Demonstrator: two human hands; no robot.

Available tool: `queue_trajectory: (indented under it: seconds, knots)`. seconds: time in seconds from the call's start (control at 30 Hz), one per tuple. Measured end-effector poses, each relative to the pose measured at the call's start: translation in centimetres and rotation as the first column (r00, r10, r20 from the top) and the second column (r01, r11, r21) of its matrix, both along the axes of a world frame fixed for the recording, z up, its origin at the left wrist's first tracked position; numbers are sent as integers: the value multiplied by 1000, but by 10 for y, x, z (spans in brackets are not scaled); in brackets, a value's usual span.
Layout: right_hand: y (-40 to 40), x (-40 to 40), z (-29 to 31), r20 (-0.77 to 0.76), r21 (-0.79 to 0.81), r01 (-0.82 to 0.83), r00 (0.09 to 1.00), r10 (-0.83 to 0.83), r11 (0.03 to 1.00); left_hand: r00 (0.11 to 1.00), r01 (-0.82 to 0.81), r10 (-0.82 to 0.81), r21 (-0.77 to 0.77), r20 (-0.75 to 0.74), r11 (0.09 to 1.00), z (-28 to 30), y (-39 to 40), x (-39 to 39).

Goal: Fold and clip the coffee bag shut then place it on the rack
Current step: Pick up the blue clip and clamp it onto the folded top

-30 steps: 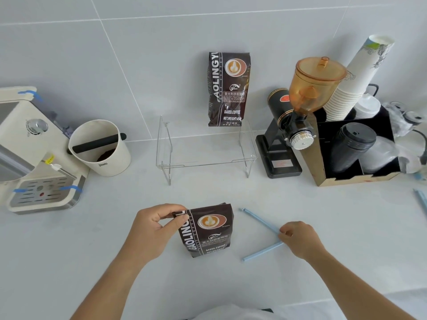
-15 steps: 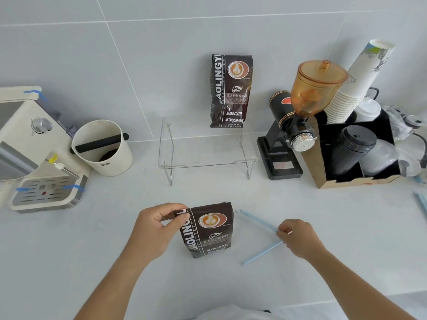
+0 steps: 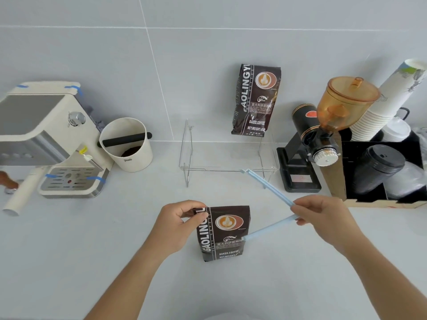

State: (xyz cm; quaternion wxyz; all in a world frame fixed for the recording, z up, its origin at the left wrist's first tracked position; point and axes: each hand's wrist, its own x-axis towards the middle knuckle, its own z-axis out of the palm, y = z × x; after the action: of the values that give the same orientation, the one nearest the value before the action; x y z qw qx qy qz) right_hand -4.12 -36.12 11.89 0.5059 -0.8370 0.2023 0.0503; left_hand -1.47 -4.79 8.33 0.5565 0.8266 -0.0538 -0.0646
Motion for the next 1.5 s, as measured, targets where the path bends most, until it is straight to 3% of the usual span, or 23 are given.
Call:
queue_trajectory:
  seconds: [0.33, 0.53, 0.77, 0.97, 1.5]
  knots:
    - [53, 20, 14, 76, 168, -164, 985, 153, 972, 999, 14, -15, -46, -32, 999, 0, 2, -1]
    - [66, 24, 10, 71, 141, -244, 969, 236, 959, 999, -11, 7, -87, -43, 996, -3, 2, -1]
    - [68, 28, 11, 35, 77, -355, 935, 353, 932, 989, -145, 140, -142, -46, 979, -12, -2, -1]
    - [63, 26, 9, -41, 152, -415, 904, 425, 897, 981, -194, 190, -159, -42, 968, -14, -5, -2]
    - [58, 23, 1, 37, 272, -335, 941, 338, 902, 993, -117, 112, -169, -44, 979, -14, 5, -4]
